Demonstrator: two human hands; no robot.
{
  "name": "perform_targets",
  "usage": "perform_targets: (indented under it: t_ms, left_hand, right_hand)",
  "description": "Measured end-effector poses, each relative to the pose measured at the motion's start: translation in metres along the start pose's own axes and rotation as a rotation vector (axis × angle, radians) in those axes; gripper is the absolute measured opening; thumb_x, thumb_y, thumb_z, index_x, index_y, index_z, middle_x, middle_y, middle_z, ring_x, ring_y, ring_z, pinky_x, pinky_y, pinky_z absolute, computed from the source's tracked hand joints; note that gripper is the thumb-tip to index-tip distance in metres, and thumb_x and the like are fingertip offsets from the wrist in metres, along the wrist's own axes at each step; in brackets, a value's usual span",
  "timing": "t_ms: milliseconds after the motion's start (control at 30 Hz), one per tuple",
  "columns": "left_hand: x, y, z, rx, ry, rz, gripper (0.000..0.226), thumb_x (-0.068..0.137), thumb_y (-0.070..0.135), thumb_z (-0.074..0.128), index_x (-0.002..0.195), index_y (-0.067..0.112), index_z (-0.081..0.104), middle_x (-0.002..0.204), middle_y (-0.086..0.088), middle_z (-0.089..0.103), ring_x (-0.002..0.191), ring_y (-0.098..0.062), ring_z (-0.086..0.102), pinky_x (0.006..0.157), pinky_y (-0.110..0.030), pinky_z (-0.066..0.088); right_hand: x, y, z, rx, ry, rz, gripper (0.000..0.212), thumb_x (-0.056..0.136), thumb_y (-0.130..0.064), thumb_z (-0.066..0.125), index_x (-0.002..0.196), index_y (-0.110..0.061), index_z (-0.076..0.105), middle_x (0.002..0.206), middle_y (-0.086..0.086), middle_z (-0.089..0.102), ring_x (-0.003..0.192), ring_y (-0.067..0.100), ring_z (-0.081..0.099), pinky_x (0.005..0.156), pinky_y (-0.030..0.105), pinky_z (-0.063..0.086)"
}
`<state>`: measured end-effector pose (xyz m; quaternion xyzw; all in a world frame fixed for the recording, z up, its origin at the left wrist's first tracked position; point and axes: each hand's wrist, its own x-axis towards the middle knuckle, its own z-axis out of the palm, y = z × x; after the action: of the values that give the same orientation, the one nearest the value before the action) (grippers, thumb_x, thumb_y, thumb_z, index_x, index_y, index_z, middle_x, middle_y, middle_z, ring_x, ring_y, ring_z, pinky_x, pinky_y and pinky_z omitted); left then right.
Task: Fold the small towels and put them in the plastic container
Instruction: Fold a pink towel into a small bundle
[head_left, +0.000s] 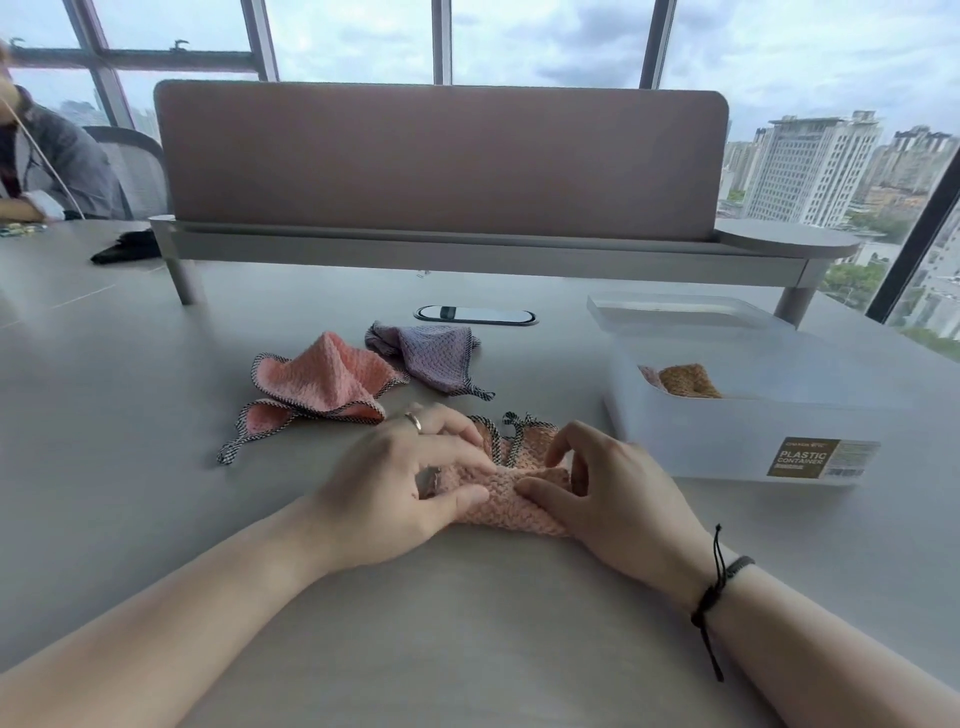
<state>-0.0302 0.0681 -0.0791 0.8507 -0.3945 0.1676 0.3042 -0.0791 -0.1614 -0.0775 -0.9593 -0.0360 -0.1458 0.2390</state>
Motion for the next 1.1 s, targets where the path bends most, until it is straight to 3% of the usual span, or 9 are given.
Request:
perform_targets:
  t_ms: [67, 167, 367, 500, 633, 800, 933, 1033, 1100]
  left_hand:
    - [0.001, 0.002, 0.000, -0.010, -0.153, 0.079, 0.028, 0.085, 0.042, 0.068, 0.110, 0.033, 0.076, 0.124, 0.018, 0.068, 0.119, -0.001, 0.058, 0.104, -0.019, 0.042]
    - [0.001, 0.000, 0.002, -0.082, -0.376, 0.036, 0.043, 0.089, 0.037, 0.070, 0.131, 0.036, 0.063, 0.141, 0.023, 0.054, 0.138, 0.009, 0.039, 0.118, -0.016, 0.025]
    - [0.002, -0.003, -0.005, -0.098, -0.590, -0.037, 0.048, 0.098, 0.037, 0.059, 0.143, 0.043, 0.045, 0.150, 0.034, 0.033, 0.140, 0.023, 0.010, 0.115, -0.004, 0.005]
    - [0.002, -0.007, -0.007, -0.062, -0.686, 0.007, 0.050, 0.102, 0.038, 0.052, 0.147, 0.050, 0.036, 0.153, 0.041, 0.019, 0.146, 0.015, -0.001, 0.120, -0.016, -0.005]
    - [0.000, -0.006, -0.003, -0.124, -0.556, -0.036, 0.048, 0.099, 0.031, 0.059, 0.145, 0.039, 0.047, 0.152, 0.034, 0.034, 0.144, 0.016, 0.018, 0.123, -0.019, 0.011]
    - [-0.001, -0.009, -0.002, -0.087, -0.354, -0.083, 0.060, 0.086, 0.052, 0.067, 0.141, 0.051, 0.044, 0.136, 0.024, 0.058, 0.126, 0.008, 0.052, 0.110, -0.028, 0.042]
    - [-0.001, -0.009, -0.004, -0.009, -0.196, -0.063, 0.055, 0.080, 0.036, 0.078, 0.132, 0.037, 0.060, 0.125, 0.025, 0.066, 0.114, 0.017, 0.056, 0.099, -0.012, 0.044]
    - [0.000, -0.013, -0.004, -0.031, -0.117, -0.090, 0.039, 0.083, 0.022, 0.075, 0.120, 0.033, 0.069, 0.110, 0.021, 0.073, 0.096, 0.009, 0.066, 0.077, -0.011, 0.050]
    - [0.001, -0.015, -0.003, -0.076, -0.116, -0.123, 0.031, 0.087, 0.027, 0.071, 0.116, 0.035, 0.068, 0.104, 0.016, 0.075, 0.091, -0.006, 0.071, 0.076, -0.025, 0.056]
  right_hand:
    - [0.001, -0.001, 0.002, -0.036, 0.013, -0.001, 0.038, 0.077, -0.067, 0.062, 0.089, -0.031, 0.055, 0.065, -0.010, 0.056, 0.068, 0.009, 0.056, 0.053, 0.026, 0.038]
    - [0.002, 0.001, 0.003, -0.074, 0.042, -0.003, 0.042, 0.076, -0.071, 0.060, 0.088, -0.030, 0.056, 0.066, -0.010, 0.057, 0.070, 0.008, 0.055, 0.057, 0.029, 0.041]
    - [0.004, 0.003, -0.001, -0.033, 0.082, -0.143, 0.024, 0.080, -0.056, 0.068, 0.094, -0.036, 0.068, 0.093, -0.015, 0.055, 0.083, 0.010, 0.056, 0.069, 0.031, 0.049]
    - [0.003, 0.005, -0.010, -0.048, -0.114, -0.342, 0.038, 0.077, -0.067, 0.062, 0.099, -0.037, 0.073, 0.095, -0.017, 0.062, 0.091, 0.009, 0.055, 0.080, 0.030, 0.048]
    - [0.003, 0.007, -0.013, -0.002, -0.214, -0.312, 0.053, 0.067, -0.067, 0.072, 0.111, -0.038, 0.069, 0.102, -0.017, 0.060, 0.097, 0.005, 0.056, 0.084, 0.028, 0.047]
    - [0.003, 0.009, -0.012, -0.014, -0.155, -0.358, 0.027, 0.081, -0.044, 0.068, 0.106, -0.034, 0.068, 0.095, -0.015, 0.061, 0.091, 0.008, 0.058, 0.081, 0.032, 0.049]
    - [0.003, 0.007, -0.012, 0.027, -0.091, -0.348, 0.010, 0.087, -0.035, 0.064, 0.092, -0.026, 0.064, 0.080, -0.013, 0.058, 0.076, 0.007, 0.053, 0.070, 0.033, 0.049]
    - [0.002, 0.005, -0.014, 0.091, -0.102, -0.274, 0.029, 0.082, -0.056, 0.063, 0.099, -0.033, 0.063, 0.084, -0.017, 0.065, 0.078, 0.003, 0.058, 0.071, 0.029, 0.049]
    - [0.001, 0.005, -0.016, 0.078, -0.144, -0.223, 0.052, 0.068, -0.074, 0.063, 0.110, -0.043, 0.058, 0.098, -0.019, 0.068, 0.090, 0.000, 0.061, 0.080, 0.027, 0.051]
